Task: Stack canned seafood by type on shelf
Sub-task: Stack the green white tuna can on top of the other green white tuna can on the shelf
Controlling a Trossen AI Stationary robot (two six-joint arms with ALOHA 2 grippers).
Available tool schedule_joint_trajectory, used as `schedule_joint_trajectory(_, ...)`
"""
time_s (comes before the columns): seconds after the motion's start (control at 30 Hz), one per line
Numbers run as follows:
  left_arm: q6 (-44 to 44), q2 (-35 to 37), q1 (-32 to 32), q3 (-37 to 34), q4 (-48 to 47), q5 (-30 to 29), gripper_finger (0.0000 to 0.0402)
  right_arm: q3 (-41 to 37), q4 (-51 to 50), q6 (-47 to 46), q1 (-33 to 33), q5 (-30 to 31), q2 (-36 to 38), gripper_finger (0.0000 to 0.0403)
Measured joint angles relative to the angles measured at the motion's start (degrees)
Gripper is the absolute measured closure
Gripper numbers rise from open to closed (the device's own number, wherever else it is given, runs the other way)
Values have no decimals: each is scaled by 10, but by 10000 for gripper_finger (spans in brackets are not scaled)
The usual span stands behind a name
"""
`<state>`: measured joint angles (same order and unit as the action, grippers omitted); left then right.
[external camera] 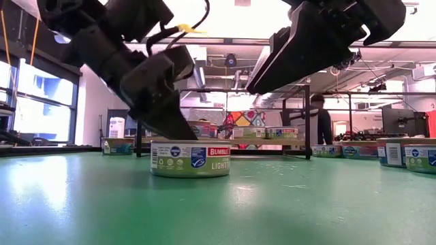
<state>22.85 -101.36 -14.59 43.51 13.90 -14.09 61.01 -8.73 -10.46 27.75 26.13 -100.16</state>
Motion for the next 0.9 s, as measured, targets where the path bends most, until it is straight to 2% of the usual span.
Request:
schedule_joint_trajectory(0.17,0,-5,0,0,-8,-31,401,0,0,0,0,0,0,170)
schedule_joint_trajectory(0.33,-1,20,-2,1,-7,-51,401,0,-1,0,0,1,0,170)
schedule_joint_trajectory(0.6,-26,23,-10,2,-3,-17,401,0,-1,0,0,2,0,170)
schedule_joint_trajectory(0.9,-39,23,-14,2,-2,-16,401,0,-1,0,0,2,0,170)
